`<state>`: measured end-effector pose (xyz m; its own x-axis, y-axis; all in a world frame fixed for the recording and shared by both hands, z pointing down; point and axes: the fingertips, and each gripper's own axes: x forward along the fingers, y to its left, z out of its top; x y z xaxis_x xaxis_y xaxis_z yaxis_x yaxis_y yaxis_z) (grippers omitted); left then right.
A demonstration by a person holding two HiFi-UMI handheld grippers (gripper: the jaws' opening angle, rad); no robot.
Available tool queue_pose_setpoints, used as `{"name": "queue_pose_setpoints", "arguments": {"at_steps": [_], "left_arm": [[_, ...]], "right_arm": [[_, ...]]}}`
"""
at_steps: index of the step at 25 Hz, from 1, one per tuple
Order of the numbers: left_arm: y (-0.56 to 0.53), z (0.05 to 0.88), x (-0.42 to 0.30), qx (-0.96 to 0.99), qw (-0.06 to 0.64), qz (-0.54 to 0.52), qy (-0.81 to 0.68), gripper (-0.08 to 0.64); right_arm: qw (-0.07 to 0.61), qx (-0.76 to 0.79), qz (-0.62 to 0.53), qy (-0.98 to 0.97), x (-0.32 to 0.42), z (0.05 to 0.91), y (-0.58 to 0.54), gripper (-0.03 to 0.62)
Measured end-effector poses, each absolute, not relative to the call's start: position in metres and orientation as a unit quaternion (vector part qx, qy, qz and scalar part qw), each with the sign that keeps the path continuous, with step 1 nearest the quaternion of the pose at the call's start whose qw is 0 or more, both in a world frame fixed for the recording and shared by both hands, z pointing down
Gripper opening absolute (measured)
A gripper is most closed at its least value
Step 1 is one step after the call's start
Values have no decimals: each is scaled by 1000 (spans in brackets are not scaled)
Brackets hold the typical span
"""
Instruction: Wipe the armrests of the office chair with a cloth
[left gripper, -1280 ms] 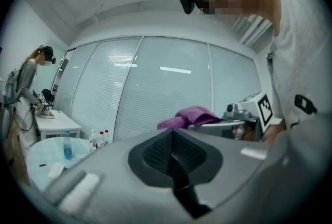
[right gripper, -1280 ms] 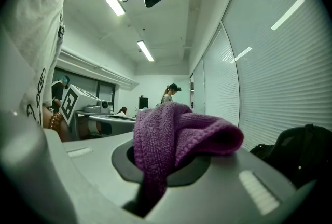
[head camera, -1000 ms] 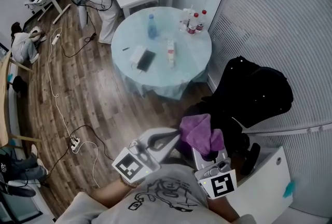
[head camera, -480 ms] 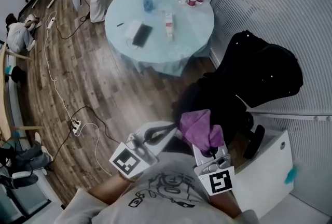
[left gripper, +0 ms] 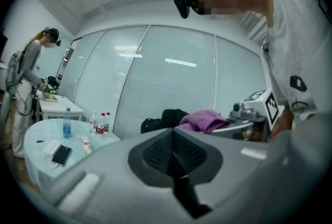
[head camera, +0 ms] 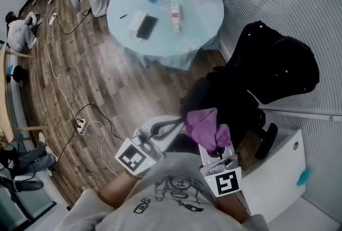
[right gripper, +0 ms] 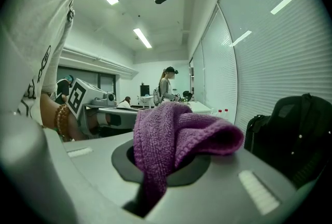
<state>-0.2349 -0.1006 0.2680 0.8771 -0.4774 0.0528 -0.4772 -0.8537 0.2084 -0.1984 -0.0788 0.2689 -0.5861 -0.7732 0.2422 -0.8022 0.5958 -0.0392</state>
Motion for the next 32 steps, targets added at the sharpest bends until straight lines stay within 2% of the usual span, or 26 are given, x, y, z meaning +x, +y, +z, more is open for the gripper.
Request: {"name": "queue_pose_setpoints", "arguments": {"at_steps": [7,11,21,32], "left_arm": [[-103,316,-238,962,112,25,-249,0],[-111,355,-241,959,128,38,-250,2],[-124,437,-234,961,131,45,-241,2],[-142,516,-225,948,172,70,-259,2]], "right_arm": [[129,432,61,-891,-204,322,-83,29],[168,420,77,-888,-205,375,-87,29],[215,403,113,-882,-213,498,-96,29],[296,363,160,-869,-208,627,-98,29]]}}
